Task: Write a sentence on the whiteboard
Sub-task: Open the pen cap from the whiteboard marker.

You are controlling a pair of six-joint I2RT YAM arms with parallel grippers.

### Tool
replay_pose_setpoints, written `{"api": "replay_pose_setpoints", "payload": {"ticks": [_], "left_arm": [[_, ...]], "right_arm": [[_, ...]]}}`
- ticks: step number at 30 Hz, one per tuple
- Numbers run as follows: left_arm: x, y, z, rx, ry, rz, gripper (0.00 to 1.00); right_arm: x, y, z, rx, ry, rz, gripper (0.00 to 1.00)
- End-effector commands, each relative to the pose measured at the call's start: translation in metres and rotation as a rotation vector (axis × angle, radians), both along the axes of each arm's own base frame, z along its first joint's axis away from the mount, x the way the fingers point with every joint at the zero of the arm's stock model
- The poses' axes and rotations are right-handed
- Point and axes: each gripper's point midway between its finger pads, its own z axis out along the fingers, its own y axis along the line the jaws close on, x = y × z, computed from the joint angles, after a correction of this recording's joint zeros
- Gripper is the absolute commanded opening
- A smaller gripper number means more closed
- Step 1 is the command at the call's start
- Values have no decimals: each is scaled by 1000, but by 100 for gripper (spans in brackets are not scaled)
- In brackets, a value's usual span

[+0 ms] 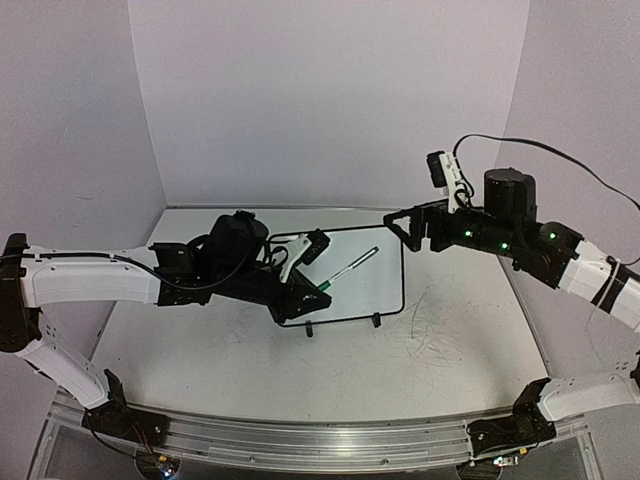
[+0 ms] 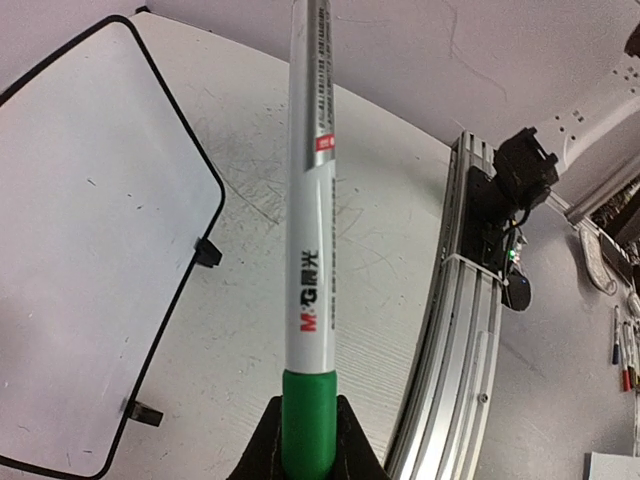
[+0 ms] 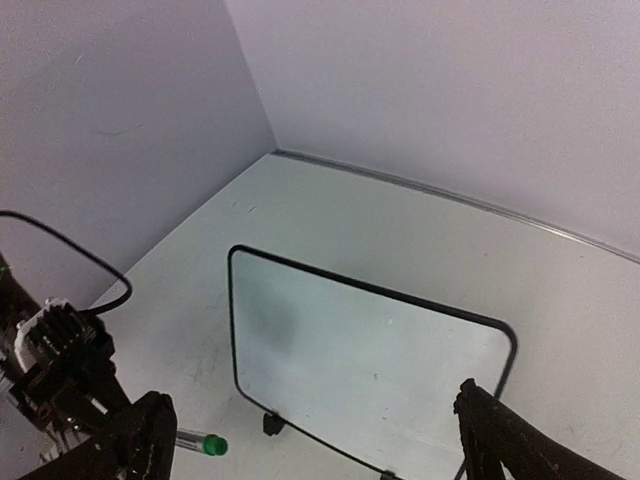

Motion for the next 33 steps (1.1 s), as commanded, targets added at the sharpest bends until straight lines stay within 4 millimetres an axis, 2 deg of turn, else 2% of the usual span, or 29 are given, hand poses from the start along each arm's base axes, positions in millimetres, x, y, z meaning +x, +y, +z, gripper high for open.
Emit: {"api": "replay_pose_setpoints", "payload": {"ticks": [1,4,7,11,17,22,33], "left_arm": [[-21,-2,18,-25,-24,-139,0],[-29,-4,17,-29,-4,-184,0],[-33,-5,17,-35,10,-210,0],[-35,-9,17,-40,27,-229,0],[-37,-13,19,-46,34,-249,0],[-37,-16,19,-47,38,-257,0],[-35,-16,18,-44,33,-248,0]], "right_arm": [[-54,36,2,24,71,386,98],[-78,49,-2,65,138,554,98],[-83,55,-17,60,191,609,94],[-93,64,-38,68,269,714,79],[-97,71,-49,98,303,780,68],[-102,76,-57,115,339,830,50],[-101,82,-75,94,373,837,30]]}}
